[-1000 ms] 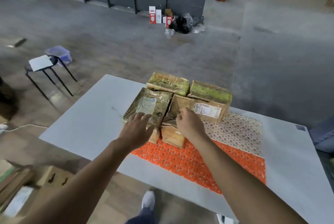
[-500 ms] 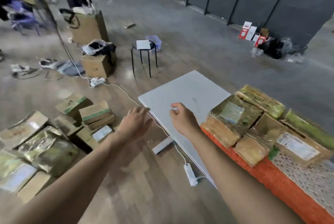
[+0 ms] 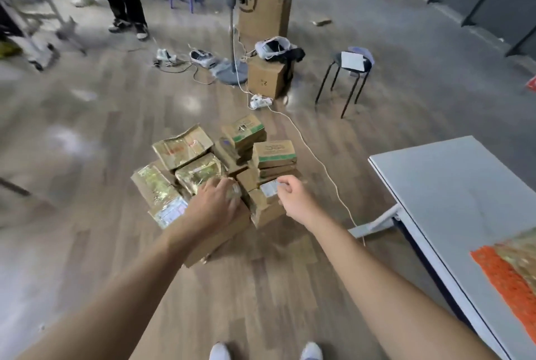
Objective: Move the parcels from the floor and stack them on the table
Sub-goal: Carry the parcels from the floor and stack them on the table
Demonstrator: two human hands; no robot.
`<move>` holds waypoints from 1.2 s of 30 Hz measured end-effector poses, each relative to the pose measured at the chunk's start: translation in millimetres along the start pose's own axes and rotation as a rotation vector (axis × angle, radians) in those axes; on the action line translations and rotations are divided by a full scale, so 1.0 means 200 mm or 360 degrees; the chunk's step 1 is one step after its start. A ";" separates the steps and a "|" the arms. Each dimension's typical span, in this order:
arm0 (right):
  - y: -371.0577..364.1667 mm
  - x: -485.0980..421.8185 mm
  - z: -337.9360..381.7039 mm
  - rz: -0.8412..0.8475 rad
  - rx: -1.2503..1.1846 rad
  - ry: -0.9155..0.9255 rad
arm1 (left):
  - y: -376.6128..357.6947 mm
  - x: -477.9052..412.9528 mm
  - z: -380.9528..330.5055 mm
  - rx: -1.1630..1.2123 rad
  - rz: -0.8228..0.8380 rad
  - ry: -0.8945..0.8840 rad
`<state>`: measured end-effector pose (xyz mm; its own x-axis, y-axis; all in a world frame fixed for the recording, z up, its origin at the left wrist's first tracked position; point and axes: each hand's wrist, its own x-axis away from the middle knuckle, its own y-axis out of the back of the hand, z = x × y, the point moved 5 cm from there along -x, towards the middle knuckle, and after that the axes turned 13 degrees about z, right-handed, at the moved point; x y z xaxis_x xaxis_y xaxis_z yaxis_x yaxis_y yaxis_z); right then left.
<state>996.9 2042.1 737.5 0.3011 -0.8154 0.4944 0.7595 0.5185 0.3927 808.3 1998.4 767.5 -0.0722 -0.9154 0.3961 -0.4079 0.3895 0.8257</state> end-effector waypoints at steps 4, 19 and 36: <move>-0.20 -0.19 0.13 0.0131 0.0073 -0.0037 | 0.05 -0.05 0.32 0.0039 0.0028 0.0097; -0.46 -1.31 0.26 0.0423 0.0288 -0.0246 | 0.25 -0.81 1.00 0.0101 0.0279 0.0399; -0.81 -1.89 -0.25 0.0241 0.0348 -0.0684 | -0.17 -1.50 1.54 0.0287 0.0842 0.0411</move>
<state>789.7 2253.4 448.4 0.0990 -0.5714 0.8147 0.5734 0.7018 0.4226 564.4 2228.8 497.2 -0.0934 -0.5395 0.8368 -0.5261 0.7403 0.4185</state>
